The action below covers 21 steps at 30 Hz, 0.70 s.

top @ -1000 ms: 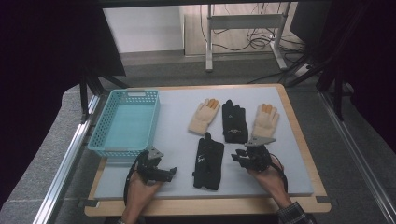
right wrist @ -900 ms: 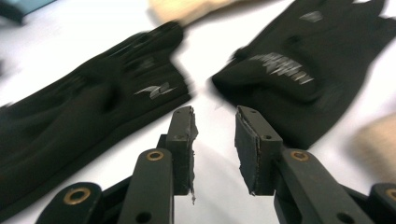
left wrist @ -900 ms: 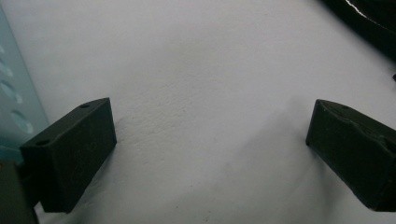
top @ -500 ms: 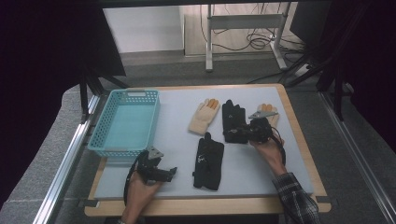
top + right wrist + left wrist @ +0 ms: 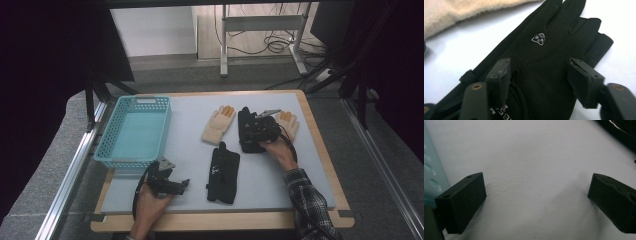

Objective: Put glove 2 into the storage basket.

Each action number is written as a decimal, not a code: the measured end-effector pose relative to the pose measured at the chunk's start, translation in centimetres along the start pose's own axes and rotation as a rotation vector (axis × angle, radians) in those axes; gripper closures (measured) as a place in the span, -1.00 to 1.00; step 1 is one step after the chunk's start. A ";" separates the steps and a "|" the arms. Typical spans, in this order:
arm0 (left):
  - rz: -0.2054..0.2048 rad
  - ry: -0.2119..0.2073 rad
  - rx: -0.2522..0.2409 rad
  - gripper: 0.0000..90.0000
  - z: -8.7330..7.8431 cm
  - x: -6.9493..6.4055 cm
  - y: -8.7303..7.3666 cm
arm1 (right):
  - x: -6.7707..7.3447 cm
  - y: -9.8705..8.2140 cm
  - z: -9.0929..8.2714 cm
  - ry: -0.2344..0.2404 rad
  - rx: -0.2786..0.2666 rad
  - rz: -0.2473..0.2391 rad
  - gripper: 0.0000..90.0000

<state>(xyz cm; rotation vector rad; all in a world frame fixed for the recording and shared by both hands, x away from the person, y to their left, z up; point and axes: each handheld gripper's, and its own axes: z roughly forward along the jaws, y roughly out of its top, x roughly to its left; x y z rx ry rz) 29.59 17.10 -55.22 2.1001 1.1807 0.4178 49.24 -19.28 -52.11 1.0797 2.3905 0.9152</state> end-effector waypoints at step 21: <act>0.000 0.000 0.001 -0.96 0.0 0.0 0.0 | 1.2 -0.4 -4.4 0.007 -0.079 0.069 0.71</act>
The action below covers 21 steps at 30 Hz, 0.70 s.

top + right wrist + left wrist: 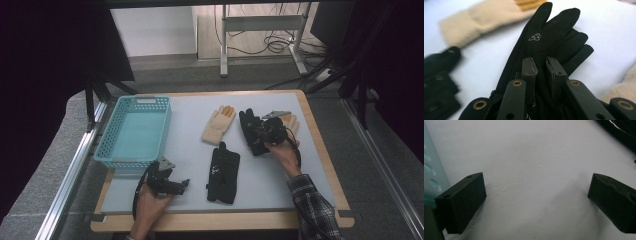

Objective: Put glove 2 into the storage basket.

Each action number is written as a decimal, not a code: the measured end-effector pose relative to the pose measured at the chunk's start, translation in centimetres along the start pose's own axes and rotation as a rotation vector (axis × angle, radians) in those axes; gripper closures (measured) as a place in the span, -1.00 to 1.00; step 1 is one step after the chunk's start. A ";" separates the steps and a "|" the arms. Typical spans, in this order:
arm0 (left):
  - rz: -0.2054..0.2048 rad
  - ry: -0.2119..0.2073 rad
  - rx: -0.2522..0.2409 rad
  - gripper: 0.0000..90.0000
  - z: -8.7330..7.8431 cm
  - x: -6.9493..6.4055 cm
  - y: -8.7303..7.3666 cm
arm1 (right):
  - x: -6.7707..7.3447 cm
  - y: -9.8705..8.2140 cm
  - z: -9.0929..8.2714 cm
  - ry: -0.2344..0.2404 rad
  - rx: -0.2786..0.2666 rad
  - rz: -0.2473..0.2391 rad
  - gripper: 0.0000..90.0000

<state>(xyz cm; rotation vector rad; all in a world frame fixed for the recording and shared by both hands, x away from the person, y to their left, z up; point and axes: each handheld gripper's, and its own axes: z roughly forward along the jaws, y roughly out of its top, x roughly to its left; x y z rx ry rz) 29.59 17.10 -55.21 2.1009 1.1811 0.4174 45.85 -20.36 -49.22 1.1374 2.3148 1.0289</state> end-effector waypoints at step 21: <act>-0.004 0.001 -0.004 -0.96 0.0 0.0 0.0 | 12.9 -3.9 -5.8 0.229 -0.067 -0.104 0.67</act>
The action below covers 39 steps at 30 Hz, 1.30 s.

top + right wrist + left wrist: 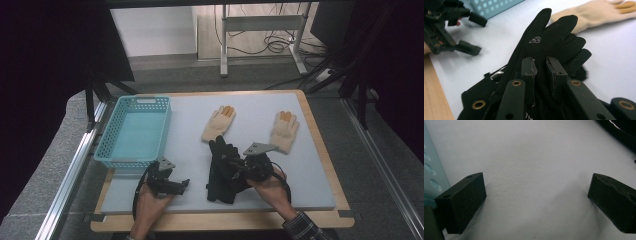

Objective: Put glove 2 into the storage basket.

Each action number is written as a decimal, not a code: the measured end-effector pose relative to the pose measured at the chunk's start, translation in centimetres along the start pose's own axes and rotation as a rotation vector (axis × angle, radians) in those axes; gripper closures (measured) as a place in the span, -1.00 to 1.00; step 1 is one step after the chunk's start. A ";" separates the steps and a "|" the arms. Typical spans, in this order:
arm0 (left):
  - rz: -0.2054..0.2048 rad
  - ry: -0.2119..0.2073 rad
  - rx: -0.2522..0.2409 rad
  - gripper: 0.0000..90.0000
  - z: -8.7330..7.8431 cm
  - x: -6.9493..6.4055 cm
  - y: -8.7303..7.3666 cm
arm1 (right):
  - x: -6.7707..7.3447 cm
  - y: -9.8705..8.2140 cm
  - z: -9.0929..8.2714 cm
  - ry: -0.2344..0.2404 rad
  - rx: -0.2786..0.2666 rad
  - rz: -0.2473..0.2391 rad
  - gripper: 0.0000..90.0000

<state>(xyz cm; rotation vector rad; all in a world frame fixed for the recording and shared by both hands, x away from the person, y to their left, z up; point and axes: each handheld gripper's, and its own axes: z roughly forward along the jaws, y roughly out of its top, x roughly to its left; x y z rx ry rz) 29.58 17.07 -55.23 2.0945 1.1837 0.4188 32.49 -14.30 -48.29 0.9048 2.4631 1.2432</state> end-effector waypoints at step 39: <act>0.003 0.001 0.001 -0.96 0.0 0.0 0.0 | -1.0 2.8 1.7 0.065 0.093 -0.024 0.91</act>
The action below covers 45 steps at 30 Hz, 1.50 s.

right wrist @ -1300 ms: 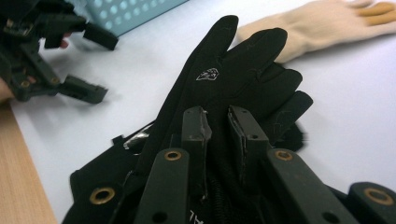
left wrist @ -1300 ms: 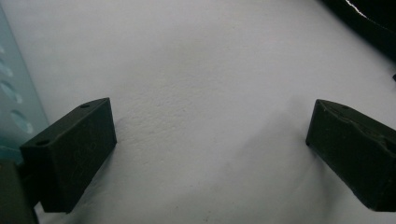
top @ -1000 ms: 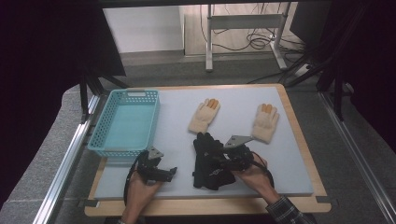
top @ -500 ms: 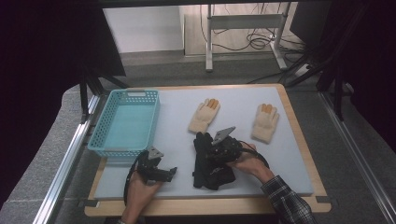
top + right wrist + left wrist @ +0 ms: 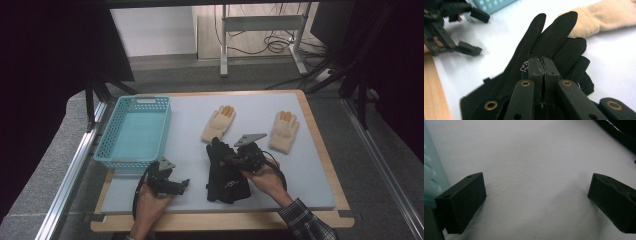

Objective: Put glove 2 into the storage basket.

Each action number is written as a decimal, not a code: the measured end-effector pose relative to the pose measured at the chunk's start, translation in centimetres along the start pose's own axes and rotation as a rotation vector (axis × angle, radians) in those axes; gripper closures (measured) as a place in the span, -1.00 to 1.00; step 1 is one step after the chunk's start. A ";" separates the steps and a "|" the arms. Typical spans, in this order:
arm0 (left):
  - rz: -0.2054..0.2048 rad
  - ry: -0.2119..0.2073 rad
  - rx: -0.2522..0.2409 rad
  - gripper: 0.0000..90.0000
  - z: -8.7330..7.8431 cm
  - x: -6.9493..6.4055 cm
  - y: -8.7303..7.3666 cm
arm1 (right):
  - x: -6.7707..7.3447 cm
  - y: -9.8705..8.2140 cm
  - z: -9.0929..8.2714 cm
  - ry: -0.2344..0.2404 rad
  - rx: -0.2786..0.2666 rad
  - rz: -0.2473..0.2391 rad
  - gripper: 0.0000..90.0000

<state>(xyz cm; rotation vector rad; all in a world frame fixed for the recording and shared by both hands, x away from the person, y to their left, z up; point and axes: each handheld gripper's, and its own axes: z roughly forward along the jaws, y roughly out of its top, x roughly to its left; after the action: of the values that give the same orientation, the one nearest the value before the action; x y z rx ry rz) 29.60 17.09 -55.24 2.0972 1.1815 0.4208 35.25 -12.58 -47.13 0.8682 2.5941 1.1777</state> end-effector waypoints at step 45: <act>0.002 -0.001 0.004 -0.96 0.0 0.0 0.0 | -4.4 -0.4 2.6 -0.129 -0.043 0.171 0.91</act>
<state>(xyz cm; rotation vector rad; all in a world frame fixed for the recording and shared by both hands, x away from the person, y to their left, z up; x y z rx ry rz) 29.59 17.11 -55.21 2.1022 1.1810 0.4187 39.63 -13.70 -49.58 1.1357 2.4239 1.1718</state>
